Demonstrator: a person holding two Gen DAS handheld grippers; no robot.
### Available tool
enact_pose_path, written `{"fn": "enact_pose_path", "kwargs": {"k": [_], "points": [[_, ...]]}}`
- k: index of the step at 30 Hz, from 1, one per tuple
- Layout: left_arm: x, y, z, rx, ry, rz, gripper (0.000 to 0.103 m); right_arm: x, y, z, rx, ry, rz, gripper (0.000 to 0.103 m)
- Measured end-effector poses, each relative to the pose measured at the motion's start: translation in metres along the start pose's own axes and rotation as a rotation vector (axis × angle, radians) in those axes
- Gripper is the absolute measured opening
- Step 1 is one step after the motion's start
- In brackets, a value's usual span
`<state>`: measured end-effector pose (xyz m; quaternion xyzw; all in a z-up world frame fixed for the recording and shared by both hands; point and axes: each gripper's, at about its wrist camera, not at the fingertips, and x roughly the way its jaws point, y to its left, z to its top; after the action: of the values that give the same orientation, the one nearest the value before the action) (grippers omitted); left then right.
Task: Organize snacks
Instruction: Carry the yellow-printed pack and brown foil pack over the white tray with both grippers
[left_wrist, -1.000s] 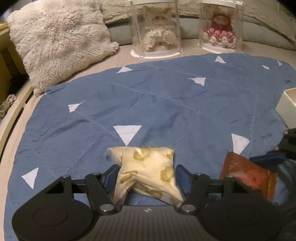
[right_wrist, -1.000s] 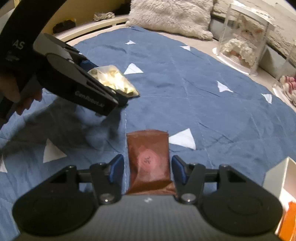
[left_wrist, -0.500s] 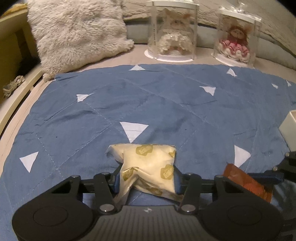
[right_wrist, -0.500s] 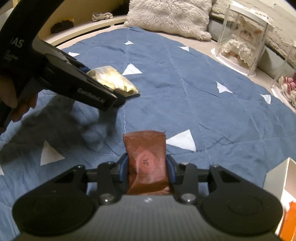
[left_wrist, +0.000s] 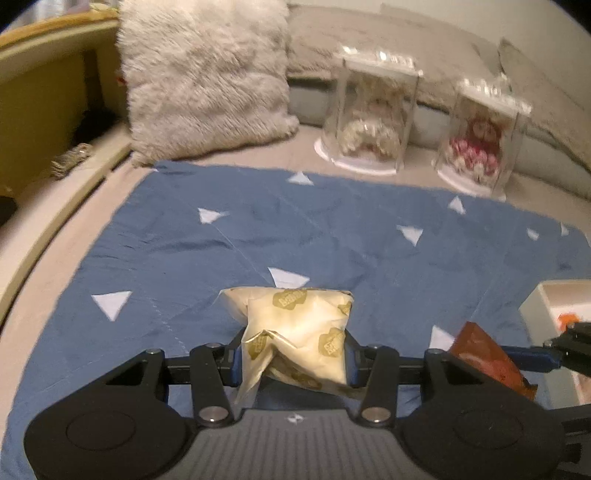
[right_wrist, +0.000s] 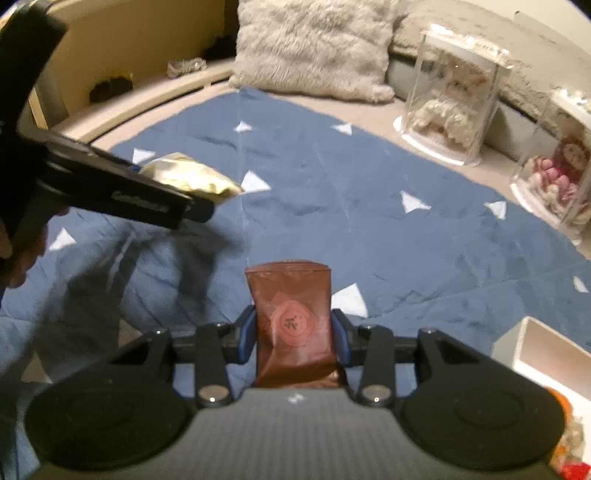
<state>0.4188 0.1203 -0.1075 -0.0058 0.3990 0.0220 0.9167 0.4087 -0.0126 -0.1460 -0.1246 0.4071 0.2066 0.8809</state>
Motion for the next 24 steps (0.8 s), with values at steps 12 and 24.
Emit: {"fn": "enact_pose_path", "kwargs": {"k": [12, 24], "points": [[-0.063, -0.05, 0.002, -0.02, -0.058, 0.017, 0.05, -0.072, -0.039, -0.015, 0.076, -0.086, -0.062, 0.048], [-0.079, -0.143, -0.006, 0.004, -0.087, -0.062, 0.05, -0.139, -0.115, -0.062, 0.192, -0.152, -0.145, 0.048]]}}
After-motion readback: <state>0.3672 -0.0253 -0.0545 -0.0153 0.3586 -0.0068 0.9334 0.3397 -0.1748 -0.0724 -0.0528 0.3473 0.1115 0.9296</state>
